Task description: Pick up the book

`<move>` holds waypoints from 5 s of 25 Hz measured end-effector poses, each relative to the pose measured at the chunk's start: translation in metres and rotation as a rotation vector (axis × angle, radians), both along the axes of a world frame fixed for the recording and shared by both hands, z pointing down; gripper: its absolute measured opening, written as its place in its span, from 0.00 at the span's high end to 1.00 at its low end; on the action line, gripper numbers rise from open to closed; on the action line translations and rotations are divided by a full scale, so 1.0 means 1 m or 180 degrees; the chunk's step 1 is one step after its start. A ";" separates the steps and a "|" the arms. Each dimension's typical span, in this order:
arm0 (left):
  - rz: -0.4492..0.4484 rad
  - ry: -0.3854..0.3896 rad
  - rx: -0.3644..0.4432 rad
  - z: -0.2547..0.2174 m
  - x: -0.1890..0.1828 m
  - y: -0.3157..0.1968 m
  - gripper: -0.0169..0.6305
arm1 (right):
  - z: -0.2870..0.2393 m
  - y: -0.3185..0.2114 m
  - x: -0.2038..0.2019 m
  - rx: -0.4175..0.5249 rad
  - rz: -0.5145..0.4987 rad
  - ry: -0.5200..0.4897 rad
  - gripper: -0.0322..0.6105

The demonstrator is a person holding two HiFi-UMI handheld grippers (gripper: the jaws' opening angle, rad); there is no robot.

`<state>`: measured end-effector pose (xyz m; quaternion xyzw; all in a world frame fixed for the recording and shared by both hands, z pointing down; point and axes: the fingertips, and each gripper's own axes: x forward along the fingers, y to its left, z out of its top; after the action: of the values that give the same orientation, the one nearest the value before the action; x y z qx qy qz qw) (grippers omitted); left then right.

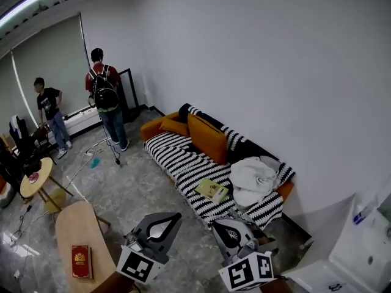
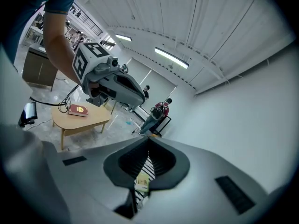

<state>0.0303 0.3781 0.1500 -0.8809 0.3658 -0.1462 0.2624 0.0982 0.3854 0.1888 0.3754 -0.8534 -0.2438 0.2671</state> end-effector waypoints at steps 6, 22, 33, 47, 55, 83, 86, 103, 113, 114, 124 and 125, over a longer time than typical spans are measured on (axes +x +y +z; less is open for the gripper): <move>-0.0135 0.0019 -0.0086 0.007 0.016 -0.034 0.97 | 0.009 -0.038 0.023 -0.0052 -0.0072 -0.0045 0.93; 0.0031 -0.0028 -0.0222 0.028 0.022 -0.147 0.97 | 0.035 -0.151 0.033 -0.0111 0.0134 0.0003 0.93; 0.0200 0.0067 -0.0211 0.034 -0.024 -0.215 0.97 | 0.037 -0.217 -0.011 -0.0166 0.0312 0.0013 0.93; 0.0124 0.0112 -0.0314 0.047 -0.030 -0.280 0.97 | 0.053 -0.275 -0.020 -0.0310 0.0260 0.0048 0.93; 0.0024 0.0060 -0.0373 0.059 0.001 -0.326 0.97 | 0.071 -0.318 -0.002 -0.0409 0.0079 0.0019 0.93; 0.0096 0.0109 -0.0567 0.095 0.010 -0.451 0.97 | 0.116 -0.436 0.006 -0.0669 0.0207 0.0023 0.93; 0.0181 0.0139 -0.0613 0.100 0.002 -0.470 0.97 | 0.121 -0.453 -0.001 -0.0712 0.0298 0.0038 0.93; 0.0497 0.0257 -0.0847 0.131 -0.039 -0.532 0.97 | 0.159 -0.511 -0.039 -0.0901 0.0657 0.0165 0.93; 0.0407 0.0232 -0.1016 0.160 -0.048 -0.542 0.97 | 0.243 -0.532 -0.027 -0.1124 0.0748 0.0294 0.93; 0.0387 0.0225 -0.1039 0.163 -0.049 -0.544 0.97 | 0.250 -0.536 -0.026 -0.1155 0.0757 0.0293 0.93; 0.0321 0.0135 -0.1294 0.203 -0.045 -0.552 0.97 | 0.332 -0.556 0.000 -0.1485 0.0990 0.0204 0.92; 0.0324 0.0118 -0.1316 0.208 -0.044 -0.553 0.97 | 0.342 -0.558 0.004 -0.1543 0.1020 0.0179 0.91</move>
<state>-0.0134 -0.1752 0.3584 -0.9358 0.2879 -0.1884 0.0764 0.1020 -0.1723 0.5310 0.4238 -0.8088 0.0022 0.4077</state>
